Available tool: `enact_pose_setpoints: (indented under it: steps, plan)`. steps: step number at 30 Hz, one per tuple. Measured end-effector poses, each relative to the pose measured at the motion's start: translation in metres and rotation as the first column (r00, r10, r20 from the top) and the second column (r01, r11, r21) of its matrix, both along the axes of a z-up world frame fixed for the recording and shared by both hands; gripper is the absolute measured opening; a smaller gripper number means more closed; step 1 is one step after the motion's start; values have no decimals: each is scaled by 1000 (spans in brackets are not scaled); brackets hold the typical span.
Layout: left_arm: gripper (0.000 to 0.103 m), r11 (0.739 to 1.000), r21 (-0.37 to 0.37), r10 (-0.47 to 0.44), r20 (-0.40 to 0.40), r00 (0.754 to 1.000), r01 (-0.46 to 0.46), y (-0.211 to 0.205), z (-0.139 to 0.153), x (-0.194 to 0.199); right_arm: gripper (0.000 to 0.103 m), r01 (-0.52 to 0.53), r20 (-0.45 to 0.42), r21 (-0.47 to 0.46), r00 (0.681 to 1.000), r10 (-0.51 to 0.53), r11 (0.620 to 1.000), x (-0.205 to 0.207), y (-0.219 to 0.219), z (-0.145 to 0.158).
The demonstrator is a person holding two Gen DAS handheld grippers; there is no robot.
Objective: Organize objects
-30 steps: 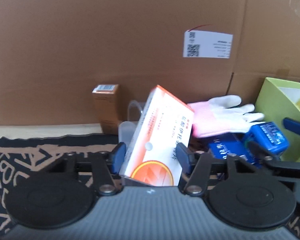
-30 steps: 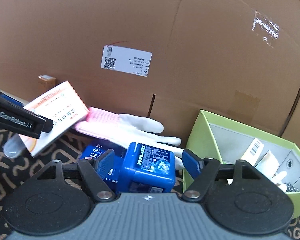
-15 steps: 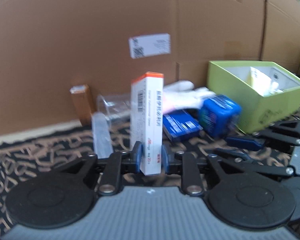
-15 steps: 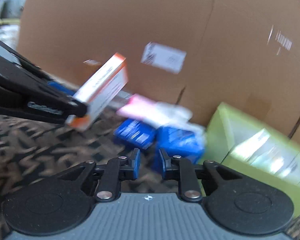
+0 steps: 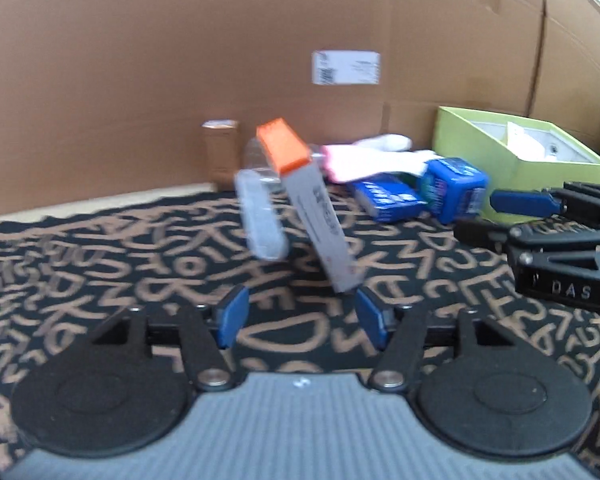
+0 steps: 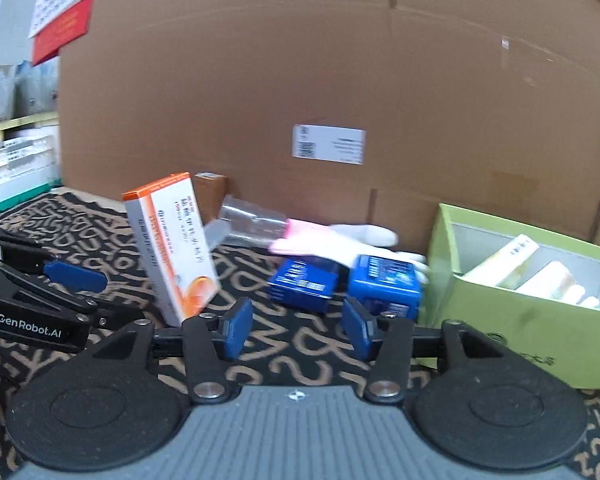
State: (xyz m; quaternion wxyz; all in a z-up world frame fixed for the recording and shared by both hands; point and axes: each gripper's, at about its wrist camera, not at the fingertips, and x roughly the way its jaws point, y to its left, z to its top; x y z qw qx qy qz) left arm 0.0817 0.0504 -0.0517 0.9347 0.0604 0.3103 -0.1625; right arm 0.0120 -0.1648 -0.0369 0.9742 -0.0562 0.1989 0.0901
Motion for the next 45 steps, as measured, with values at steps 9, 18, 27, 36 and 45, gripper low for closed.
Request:
enact_pose_setpoints:
  steps: [9, 18, 27, 36, 45]
  plan:
    - [73, 990, -59, 128, 22, 992, -127, 51, 13, 0, 77, -291, -59, -7, 955, 290, 957, 45, 67, -14]
    - [77, 979, -93, 180, -16, 983, -181, 79, 8, 12, 91, -503, -181, 43, 846, 502, 863, 117, 97, -18]
    - [79, 995, -65, 77, -12, 997, -77, 35, 11, 63, 42, -333, -212, 257, 896, 390, 907, 64, 53, -21]
    - [85, 999, -5, 41, -160, 986, -42, -17, -13, 149, 78, -208, -231, 296, 931, 282, 932, 20, 23, -26]
    - [85, 995, 73, 75, -184, 980, -62, -24, -25, 166, 90, -140, -244, 198, 951, 188, 970, 45, 85, -18]
